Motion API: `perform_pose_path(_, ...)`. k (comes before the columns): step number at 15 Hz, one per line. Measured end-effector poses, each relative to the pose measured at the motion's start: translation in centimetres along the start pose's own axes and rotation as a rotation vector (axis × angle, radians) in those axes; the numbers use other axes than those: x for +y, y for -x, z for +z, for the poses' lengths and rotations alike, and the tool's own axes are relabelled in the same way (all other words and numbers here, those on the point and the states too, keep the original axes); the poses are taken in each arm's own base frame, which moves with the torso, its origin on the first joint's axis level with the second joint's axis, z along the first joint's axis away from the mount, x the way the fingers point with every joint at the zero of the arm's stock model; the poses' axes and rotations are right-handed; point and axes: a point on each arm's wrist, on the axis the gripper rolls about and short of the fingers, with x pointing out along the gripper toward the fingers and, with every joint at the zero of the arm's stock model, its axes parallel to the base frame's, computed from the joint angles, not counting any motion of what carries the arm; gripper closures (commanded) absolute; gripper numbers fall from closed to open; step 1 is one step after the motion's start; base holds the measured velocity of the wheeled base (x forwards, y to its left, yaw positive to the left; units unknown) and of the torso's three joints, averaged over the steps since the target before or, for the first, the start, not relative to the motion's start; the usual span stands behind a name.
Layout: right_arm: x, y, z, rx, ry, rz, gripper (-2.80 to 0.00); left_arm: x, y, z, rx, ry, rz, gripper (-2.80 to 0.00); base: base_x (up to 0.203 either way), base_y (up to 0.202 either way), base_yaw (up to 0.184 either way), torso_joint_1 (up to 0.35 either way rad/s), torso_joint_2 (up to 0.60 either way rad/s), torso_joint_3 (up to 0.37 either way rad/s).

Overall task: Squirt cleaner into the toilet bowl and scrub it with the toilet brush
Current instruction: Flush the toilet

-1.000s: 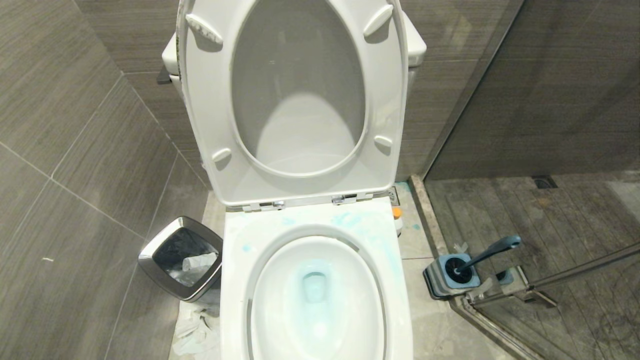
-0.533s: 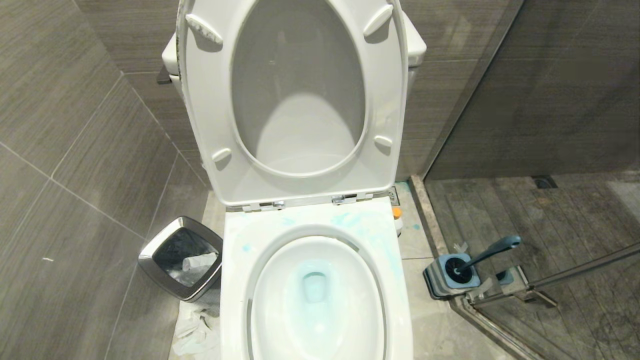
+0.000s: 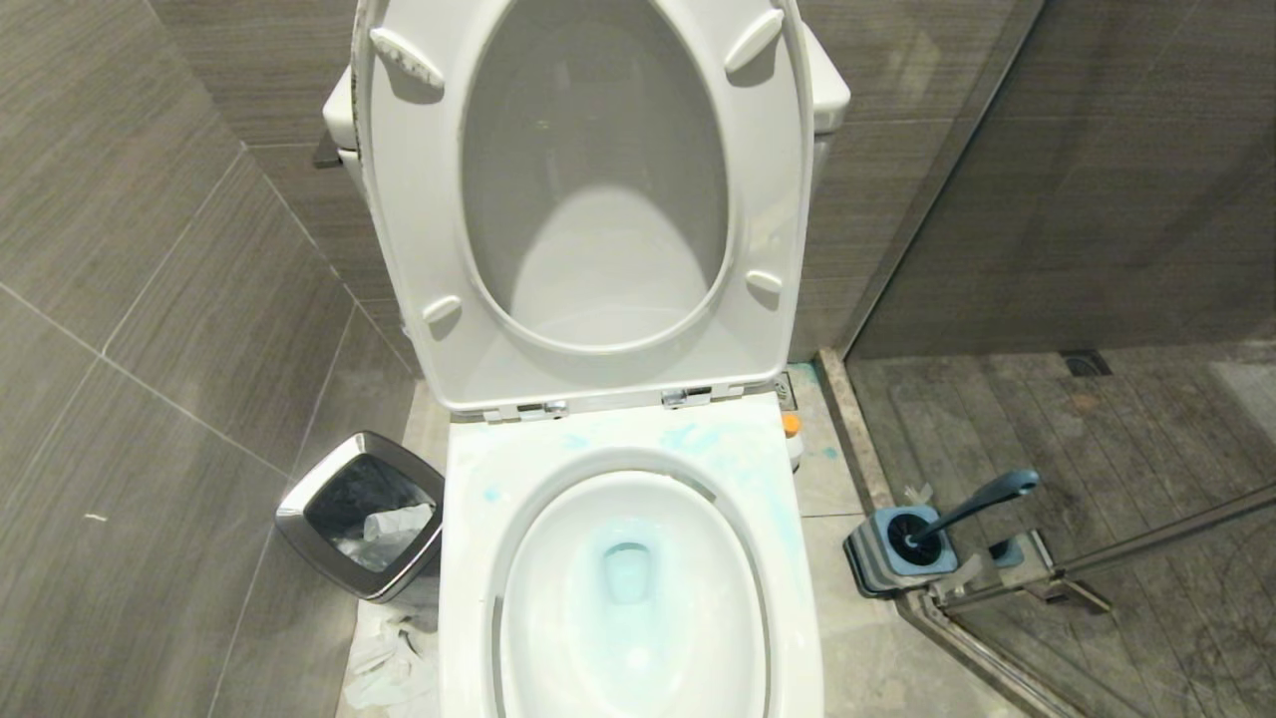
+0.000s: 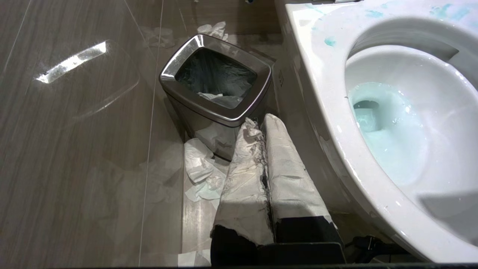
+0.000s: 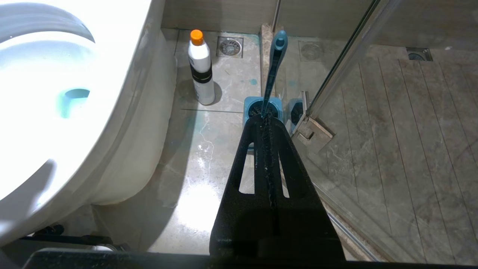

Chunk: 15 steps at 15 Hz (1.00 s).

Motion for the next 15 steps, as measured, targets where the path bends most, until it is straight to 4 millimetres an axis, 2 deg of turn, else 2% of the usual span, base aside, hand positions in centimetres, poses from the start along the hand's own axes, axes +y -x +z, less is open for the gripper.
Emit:
perform_pose_path(4,0.0,-0.01,-0.01,0.001,0.0,0.001,0.0,0.0,0.0,-0.01,0.001,0.002,-0.001,0.0,-0.068,0.0,0.0,0.002,0.0,0.002)
perform_pose_path(15,0.0,-0.01,-0.01,0.001,0.0,0.001,0.0,0.0,0.0,0.0,0.0,0.002,-0.001,0.0,-0.005,0.0,0.0,0.001,0.0,0.0)
